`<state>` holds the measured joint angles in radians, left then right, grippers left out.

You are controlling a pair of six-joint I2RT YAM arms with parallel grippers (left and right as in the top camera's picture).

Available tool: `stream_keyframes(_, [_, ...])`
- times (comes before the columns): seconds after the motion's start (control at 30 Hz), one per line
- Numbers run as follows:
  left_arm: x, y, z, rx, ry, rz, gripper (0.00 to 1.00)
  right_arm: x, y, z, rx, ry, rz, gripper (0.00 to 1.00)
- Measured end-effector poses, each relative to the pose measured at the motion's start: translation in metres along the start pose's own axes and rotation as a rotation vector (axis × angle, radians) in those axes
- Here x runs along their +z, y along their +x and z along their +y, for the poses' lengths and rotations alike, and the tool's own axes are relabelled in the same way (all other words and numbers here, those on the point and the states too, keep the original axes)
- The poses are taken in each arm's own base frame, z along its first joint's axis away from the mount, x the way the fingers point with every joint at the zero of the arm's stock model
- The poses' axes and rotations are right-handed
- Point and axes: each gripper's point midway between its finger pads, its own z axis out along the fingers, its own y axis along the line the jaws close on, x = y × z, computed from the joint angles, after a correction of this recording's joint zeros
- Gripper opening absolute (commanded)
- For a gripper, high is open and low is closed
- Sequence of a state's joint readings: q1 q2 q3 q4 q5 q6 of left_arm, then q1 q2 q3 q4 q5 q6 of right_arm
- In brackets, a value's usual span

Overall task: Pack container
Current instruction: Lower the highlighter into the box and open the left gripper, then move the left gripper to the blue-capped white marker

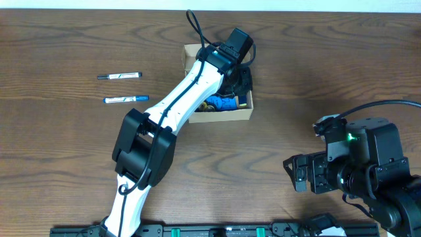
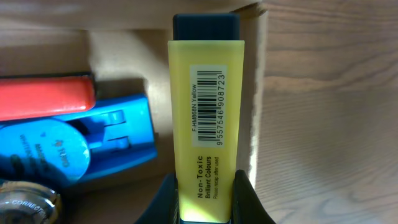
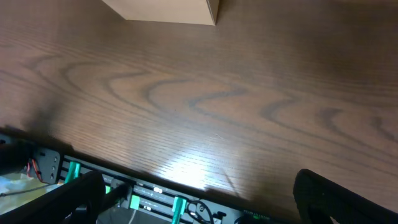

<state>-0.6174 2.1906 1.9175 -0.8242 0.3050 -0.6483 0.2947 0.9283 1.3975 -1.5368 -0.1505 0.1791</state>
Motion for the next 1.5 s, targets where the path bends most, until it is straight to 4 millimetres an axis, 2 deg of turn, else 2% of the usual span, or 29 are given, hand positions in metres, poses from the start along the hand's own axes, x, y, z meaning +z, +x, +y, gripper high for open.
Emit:
stream_keyframes(0.03, [0.0, 0.0, -0.001, -0.002, 0.005, -0.001, 0.07, 0.0, 0.0, 0.0, 0.0, 0.0, 0.0, 0.99])
stream_keyframes(0.13, [0.0, -0.002, -0.003, -0.01, 0.011, -0.006, 0.32, 0.0, 0.0, 0.0, 0.0, 0.0, 0.0, 0.99])
stream_keyframes(0.17, [0.0, -0.002, -0.003, -0.01, 0.013, -0.006, 0.37, 0.0, 0.0, 0.0, 0.0, 0.0, 0.0, 0.99])
stream_keyframes(0.27, [0.0, -0.002, -0.003, -0.021, 0.014, -0.006, 0.47, 0.0, 0.0, 0.0, 0.0, 0.0, 0.0, 0.99])
stream_keyframes(0.43, [0.0, -0.002, -0.003, -0.028, 0.015, -0.006, 0.46, 0.0, 0.0, 0.0, 0.0, 0.0, 0.0, 0.99])
stream_keyframes(0.57, [0.0, -0.001, -0.004, -0.031, 0.018, -0.003, 0.39, 0.0, 0.0, 0.0, 0.0, 0.0, 0.0, 0.99])
stream_keyframes(0.67, [-0.001, 0.002, -0.005, -0.031, 0.025, 0.015, 0.4, 0.0, 0.0, 0.0, 0.0, 0.0, 0.0, 0.99])
stream_keyframes(0.7, [-0.002, 0.004, -0.002, -0.036, 0.015, 0.025, 0.44, 0.0, 0.0, 0.0, 0.0, 0.0, 0.0, 0.99])
stream_keyframes(0.83, [-0.013, 0.008, 0.017, -0.065, -0.073, 0.039, 0.44, 0.0, 0.0, 0.0, 0.0, 0.0, 0.0, 0.99])
stream_keyframes(0.9, [-0.03, 0.005, 0.032, -0.083, -0.135, 0.02, 0.47, 0.0, 0.0, 0.0, 0.0, 0.0, 0.0, 0.99])
stream_keyframes(1.0, [-0.071, -0.008, 0.052, -0.114, -0.213, -0.062, 0.52, 0.0, 0.0, 0.0, 0.0, 0.0, 0.0, 0.99])
stream_keyframes(1.07, [-0.11, -0.017, 0.066, -0.158, -0.248, -0.141, 0.54, 0.0, 0.0, 0.0, 0.0, 0.0, 0.0, 0.99])
stream_keyframes(1.1, [-0.138, -0.021, 0.076, -0.204, -0.263, -0.19, 0.55, 0.0, 0.0, 0.0, 0.0, 0.0, 0.0, 0.99])
stream_keyframes(1.2, [-0.191, -0.025, 0.101, -0.339, -0.285, -0.279, 0.58, 0.0, 0.0, 0.0, 0.0, 0.0, 0.0, 0.99])
stream_keyframes(1.27, [-0.221, -0.024, 0.129, -0.474, -0.314, -0.319, 0.67, 0.0, 0.0, 0.0, 0.0, 0.0, 0.0, 0.99])
stream_keyframes(1.37, [-0.244, -0.019, 0.177, -0.691, -0.377, -0.332, 0.77, 0.0, 0.0, 0.0, 0.0, 0.0, 0.0, 0.99])
stream_keyframes(1.4, [-0.247, -0.019, 0.191, -0.754, -0.394, -0.333, 0.79, 0.0, 0.0, 0.0, 0.0, 0.0, 0.0, 0.99])
stream_keyframes(1.5, [-0.25, -0.021, 0.232, -0.926, -0.438, -0.331, 0.97, 0.0, 0.0, 0.0, 0.0, 0.0, 0.0, 0.99])
